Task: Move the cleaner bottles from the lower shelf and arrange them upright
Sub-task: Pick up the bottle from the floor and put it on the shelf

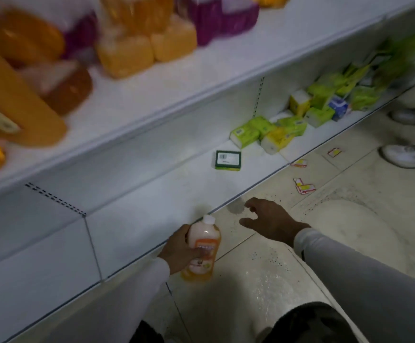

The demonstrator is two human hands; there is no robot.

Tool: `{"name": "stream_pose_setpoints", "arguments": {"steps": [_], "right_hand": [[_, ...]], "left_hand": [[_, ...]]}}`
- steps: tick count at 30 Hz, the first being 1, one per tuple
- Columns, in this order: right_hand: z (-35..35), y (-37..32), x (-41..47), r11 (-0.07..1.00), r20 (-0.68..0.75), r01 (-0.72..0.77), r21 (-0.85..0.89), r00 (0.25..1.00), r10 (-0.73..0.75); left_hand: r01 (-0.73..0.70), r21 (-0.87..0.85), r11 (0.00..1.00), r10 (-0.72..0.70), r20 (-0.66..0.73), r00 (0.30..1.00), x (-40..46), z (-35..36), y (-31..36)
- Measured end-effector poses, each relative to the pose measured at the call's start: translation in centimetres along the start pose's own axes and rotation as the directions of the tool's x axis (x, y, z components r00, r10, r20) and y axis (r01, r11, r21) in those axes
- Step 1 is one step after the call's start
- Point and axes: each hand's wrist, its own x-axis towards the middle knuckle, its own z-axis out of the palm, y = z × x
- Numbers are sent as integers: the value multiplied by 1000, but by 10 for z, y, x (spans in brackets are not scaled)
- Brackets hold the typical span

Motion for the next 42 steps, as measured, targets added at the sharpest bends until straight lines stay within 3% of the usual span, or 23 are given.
{"name": "stream_pose_setpoints", "arguments": {"steps": [7, 15, 24, 31, 37, 42], "right_hand": [[-171, -92, -98, 999, -115, 49, -4, 992, -49], [-285, -220, -152, 983, -160, 177, -36, 970, -181], [-275, -363, -162, 897, -43, 439, -50, 896, -441], [-244, -442, -158, 711, 151, 703, -25, 706, -692], [-226, -482, -135, 510, 295, 831, -222, 556, -777], [-211, -497, -124, 496, 423, 817, -293, 576, -700]], "left_hand": [[-115, -90, 989, 107, -88, 990, -150, -76, 162], [-242, -246, 938, 184, -239, 954, -262, -169, 253], [-260, -305, 916, 98, -458, 883, -351, -251, 232], [-161, -339, 927, -104, -644, 758, -414, -268, 191], [-106, -368, 924, -231, -757, 612, -456, -261, 158], [-113, -347, 931, -225, -791, 569, -466, -270, 148]]}}
